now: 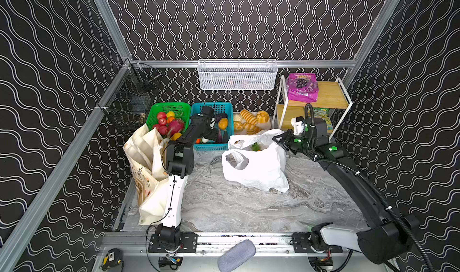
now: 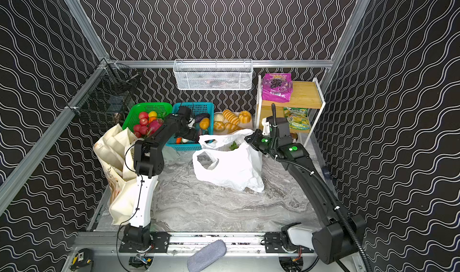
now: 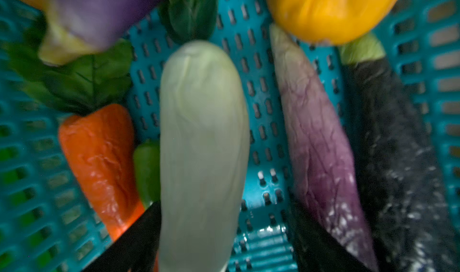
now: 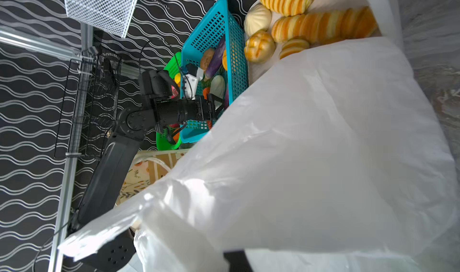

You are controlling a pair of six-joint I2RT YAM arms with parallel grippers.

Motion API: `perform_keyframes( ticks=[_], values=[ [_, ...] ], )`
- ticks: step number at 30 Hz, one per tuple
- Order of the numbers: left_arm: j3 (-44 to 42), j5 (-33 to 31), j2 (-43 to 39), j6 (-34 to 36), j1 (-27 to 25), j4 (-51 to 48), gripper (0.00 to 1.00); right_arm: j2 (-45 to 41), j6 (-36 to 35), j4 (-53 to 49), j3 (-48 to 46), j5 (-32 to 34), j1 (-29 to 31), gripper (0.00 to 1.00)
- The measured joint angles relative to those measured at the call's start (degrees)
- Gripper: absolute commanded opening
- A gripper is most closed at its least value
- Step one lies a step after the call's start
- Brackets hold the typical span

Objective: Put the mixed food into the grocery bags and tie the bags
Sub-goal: 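Grasp the pale green gourd in the teal basket with the left gripper, then carry the gourd into the white plastic bag and release it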

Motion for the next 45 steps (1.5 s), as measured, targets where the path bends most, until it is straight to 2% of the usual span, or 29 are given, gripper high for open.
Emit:
perform_keyframes(
  ticks=[2, 5, 10, 15, 23, 28, 30, 34, 38, 42, 45],
  values=[
    [-0.9, 0.0, 0.2, 0.6, 0.1, 0.6, 0.65, 0.0, -0.1, 0.0, 0.0, -0.7, 0.0, 0.0],
    [-0.9, 0.0, 0.5, 1.5, 0.2, 0.7, 0.38, 0.0, -0.2, 0.0, 0.0, -1.3, 0.0, 0.0],
    [-4.1, 0.9, -4.0, 2.9, 0.2, 1.6, 0.26, -0.7, -0.2, 0.0, -0.3, -1.7, 0.0, 0.0],
    [-9.9, 4.8, -16.9, 1.5, 0.2, 3.3, 0.27, -1.1, -0.7, 0.1, -1.3, -1.6, -0.1, 0.0],
    [-27.1, 15.3, -46.2, -3.0, -0.5, 7.2, 0.27, 0.0, -1.0, 2.0, -2.1, -0.4, -0.2, 0.0],
    [-39.6, 26.2, -64.6, -1.4, -1.0, 14.1, 0.23, 1.2, -1.0, 2.2, -1.9, -0.6, -0.2, 0.0],
    [-41.8, 31.8, -67.5, 0.5, -2.5, 16.0, 0.23, 1.2, -1.0, 2.2, -1.9, -0.6, -0.2, 0.0],
    [-42.4, 38.8, -68.2, 7.4, -10.6, 13.3, 0.22, 1.0, -1.0, 2.3, -1.6, -0.4, -0.2, 0.0],
    [-41.2, 41.2, -67.4, 13.7, -17.6, 7.8, 0.24, 0.2, -1.2, 2.4, -1.6, -0.1, -0.2, 0.0],
    [-41.1, 43.0, -67.4, 17.5, -20.3, 4.9, 0.26, -0.2, -1.1, 2.6, -2.1, 0.5, -0.2, 0.0],
    [-38.9, 42.1, -64.1, 19.7, -22.2, 2.4, 0.26, -0.6, -1.2, 2.9, -2.9, 0.0, -0.2, 0.0]
  ],
)
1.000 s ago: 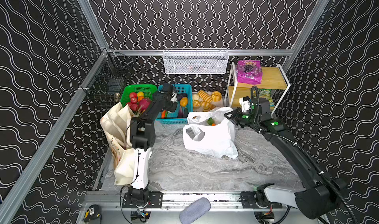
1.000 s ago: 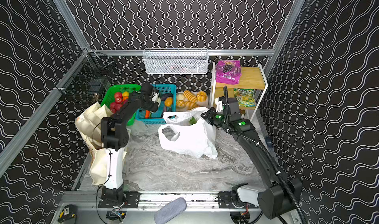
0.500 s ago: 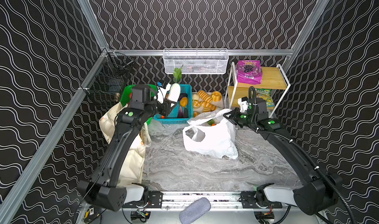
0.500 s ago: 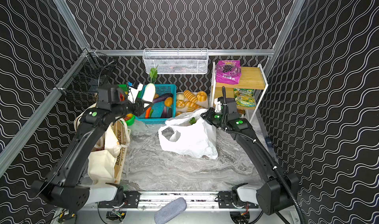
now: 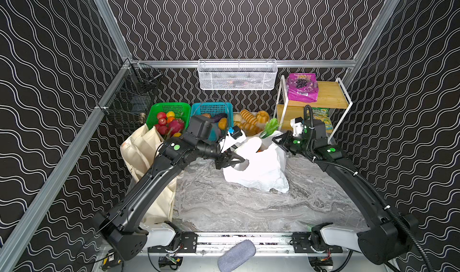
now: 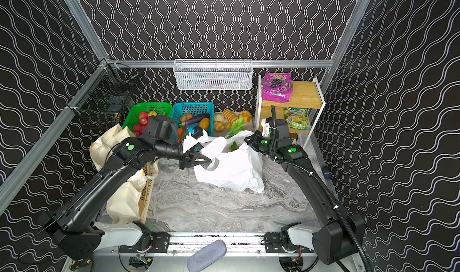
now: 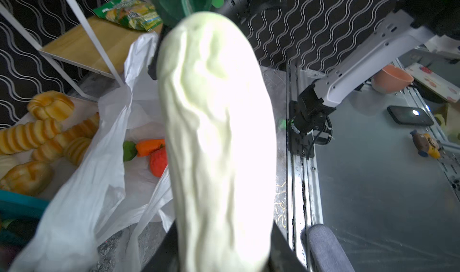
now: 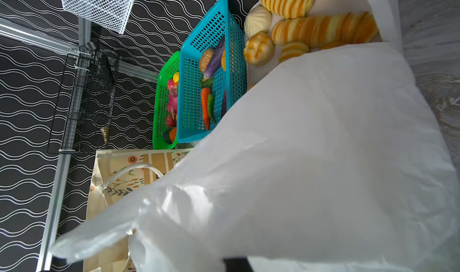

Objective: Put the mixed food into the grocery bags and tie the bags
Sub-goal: 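Carry the gourd into the white plastic bag and release it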

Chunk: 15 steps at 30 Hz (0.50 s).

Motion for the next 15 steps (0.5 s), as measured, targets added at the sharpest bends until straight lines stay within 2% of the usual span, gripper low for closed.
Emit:
perform_keyframes(
  ticks=[5, 10, 15],
  values=[
    [4.7, -6.6, 7.2, 2.3, -1.8, -2.6, 0.22, -1.4, -0.5, 1.3, -1.2, -2.6, 0.0, 0.0],
    [7.0, -18.7, 12.0, 4.6, -2.0, -3.1, 0.26, -2.4, -2.0, 1.4, -1.2, -4.0, 0.0, 0.0],
    [5.6, -30.4, 14.4, 9.2, -2.8, -1.9, 0.28, -2.6, -2.6, 1.4, -1.2, -5.2, 0.0, 0.0]
  ],
)
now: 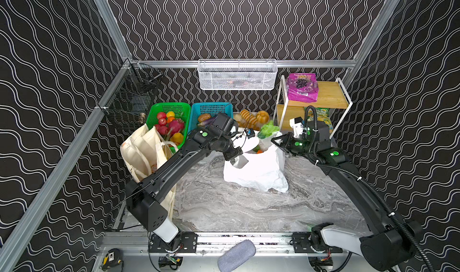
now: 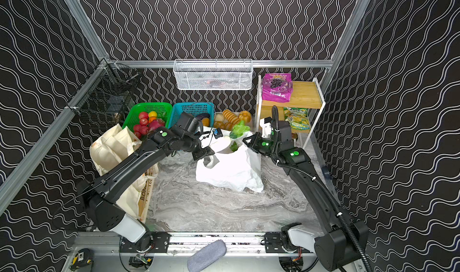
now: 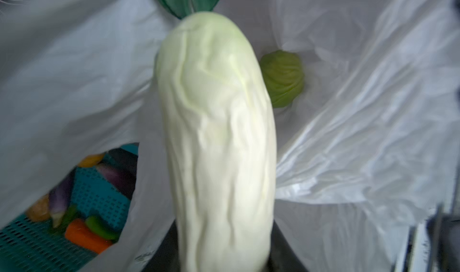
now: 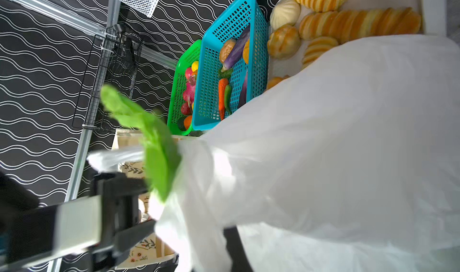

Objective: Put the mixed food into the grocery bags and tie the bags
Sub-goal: 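Carry the gourd into the white plastic bag and release it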

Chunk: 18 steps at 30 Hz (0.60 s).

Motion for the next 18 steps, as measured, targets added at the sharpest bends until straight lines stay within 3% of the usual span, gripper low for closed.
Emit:
perform_keyframes(
  ticks=[8, 14, 18],
  values=[
    [-2.2, -5.4, -0.8, 5.7, -0.9, 2.3, 0.31, 0.1, -1.3, 0.0, 0.0, -1.4, 0.0, 0.0],
    [4.2, -8.7, 5.6, 10.0, -3.9, -5.1, 0.31, 0.3, -1.7, 1.4, 0.1, -3.6, 0.0, 0.0],
    [3.2, -7.6, 4.5, 11.3, -5.9, -6.2, 0.32, 0.7, -1.0, 3.5, 0.0, -5.1, 0.0, 0.0]
  ],
)
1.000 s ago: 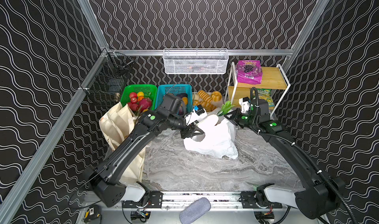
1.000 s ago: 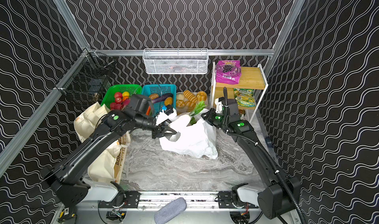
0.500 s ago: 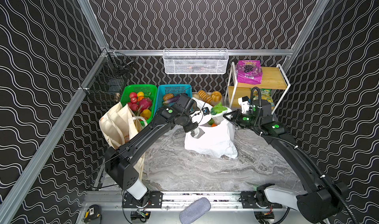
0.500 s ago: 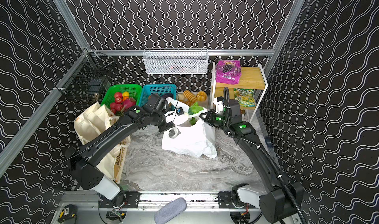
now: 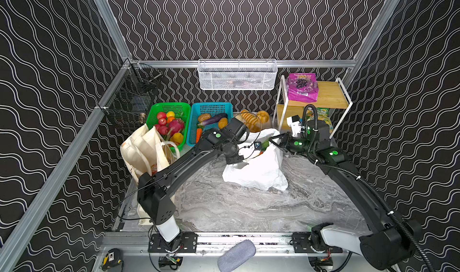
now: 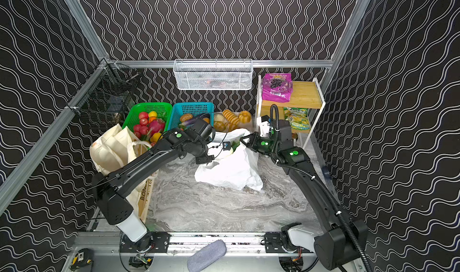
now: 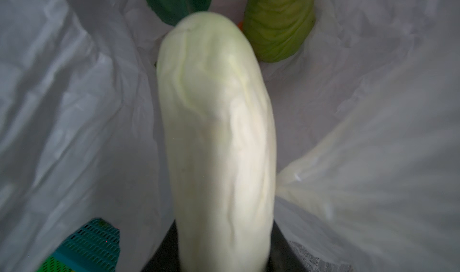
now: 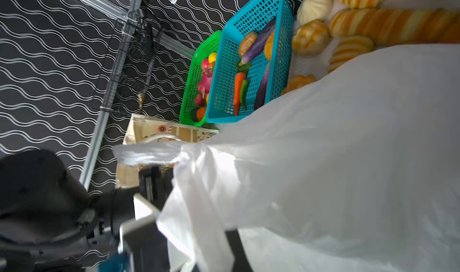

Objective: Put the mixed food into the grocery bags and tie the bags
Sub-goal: 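Carry the gourd into the white plastic bag and release it, then withdraw the left gripper from the bag back to the teal basket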

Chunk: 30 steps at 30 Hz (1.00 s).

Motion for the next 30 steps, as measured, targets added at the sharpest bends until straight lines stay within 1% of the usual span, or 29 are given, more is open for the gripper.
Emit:
perform_keyframes(
  ticks=[2, 7, 10, 13, 14, 15, 17, 19, 22, 26, 30],
  values=[
    [0.0, 1.9, -0.4, 0.0, -0.7, 0.9, 0.34, 0.4, 0.0, 0.4, 0.0, -0.9, 0.0, 0.0],
    [0.0, 8.2, -0.7, -2.5, -0.9, 7.3, 0.38, 0.7, -0.7, 0.3, -0.2, -2.0, 0.0, 0.0],
    [-0.9, 11.4, -0.2, -4.3, -0.9, 10.5, 0.45, 0.1, -1.0, 0.3, -1.1, -2.0, -0.1, 0.0],
    [-0.9, 14.1, 2.1, -6.6, -1.2, 13.8, 0.53, -0.5, -1.4, 0.0, -2.1, -2.4, 0.0, 0.0],
    [-0.3, 14.6, 3.1, -7.7, -1.4, 14.6, 0.59, -0.7, -1.4, -0.2, -2.4, -2.5, 0.0, 0.0],
    [0.4, 14.6, 4.0, -8.3, -1.8, 15.2, 0.67, -0.7, -1.4, -0.4, -2.5, -2.7, 0.0, 0.0],
    [0.9, 13.8, 4.6, -9.9, -2.4, 16.5, 0.75, -1.0, -1.8, -0.8, -2.6, -2.7, 0.0, 0.0],
    [0.4, 12.7, 3.9, -11.1, -2.8, 17.6, 0.76, -1.4, -2.5, -1.4, -2.6, -2.0, 0.0, 0.0],
    [-0.8, 10.4, 1.3, -12.1, -2.8, 18.7, 0.81, -1.8, -2.9, -2.3, -2.7, 0.4, -0.1, 0.0],
    [-3.9, 9.2, -4.6, -13.6, -2.7, 20.3, 0.95, -2.9, -3.1, -1.9, -4.8, 2.1, -1.3, 0.0],
    [-7.8, 10.0, -10.2, -15.3, -2.6, 20.7, 0.96, -3.6, -2.6, -0.5, -7.4, 1.8, -3.2, 0.0]
  ],
)
